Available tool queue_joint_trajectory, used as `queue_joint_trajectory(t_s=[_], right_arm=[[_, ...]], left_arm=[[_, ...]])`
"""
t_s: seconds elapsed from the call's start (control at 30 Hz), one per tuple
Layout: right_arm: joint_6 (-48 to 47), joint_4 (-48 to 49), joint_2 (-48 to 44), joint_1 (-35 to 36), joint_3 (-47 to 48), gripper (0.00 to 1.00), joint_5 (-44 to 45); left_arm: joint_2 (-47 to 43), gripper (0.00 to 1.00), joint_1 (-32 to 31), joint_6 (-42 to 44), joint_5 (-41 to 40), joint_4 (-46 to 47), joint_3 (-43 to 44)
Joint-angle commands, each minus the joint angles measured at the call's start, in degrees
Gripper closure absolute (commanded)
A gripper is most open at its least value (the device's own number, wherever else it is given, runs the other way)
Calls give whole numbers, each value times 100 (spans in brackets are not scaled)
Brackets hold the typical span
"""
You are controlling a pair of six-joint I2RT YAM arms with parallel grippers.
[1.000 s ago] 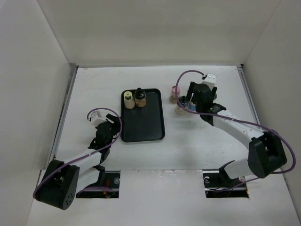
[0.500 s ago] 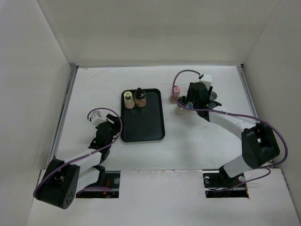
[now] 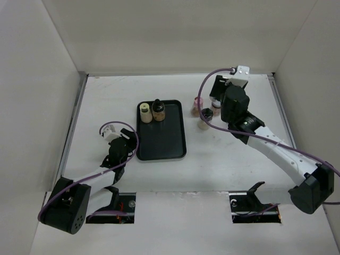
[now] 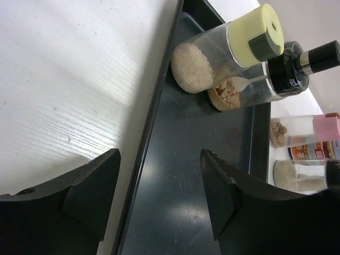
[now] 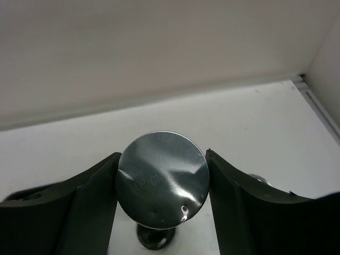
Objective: Organize the condiment bottles
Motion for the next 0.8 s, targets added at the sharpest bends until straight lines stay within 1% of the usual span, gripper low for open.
queue_joint_trajectory(t_s=[0.0,0.07,0.23,0.33,0.43,0.53,0.77], right_arm=[[-382,1120,342,369,637,51,-263],[-347,1172,729,589,883,51,-474],[48,1173,2108,906,1753,52,-1046],[137,1190,2890,1029,2201,52,-1169],[102,1164,3568,1135,2580,52,-1012],[154,1199,3947,1179,2695,52,-985],[523,1217,4246,1170,2546,51,-1038]], left_arm=[[-110,40,47,-49,72,356,132],[-181,40,47,-5,19,330,132],[-418,40,117,4,-7,295,36],[-463,41,117,22,-51,286,27],[-489,41,117,30,-68,233,26],[-375,41,91,31,-60,233,70],[-296,41,90,4,-25,277,88]])
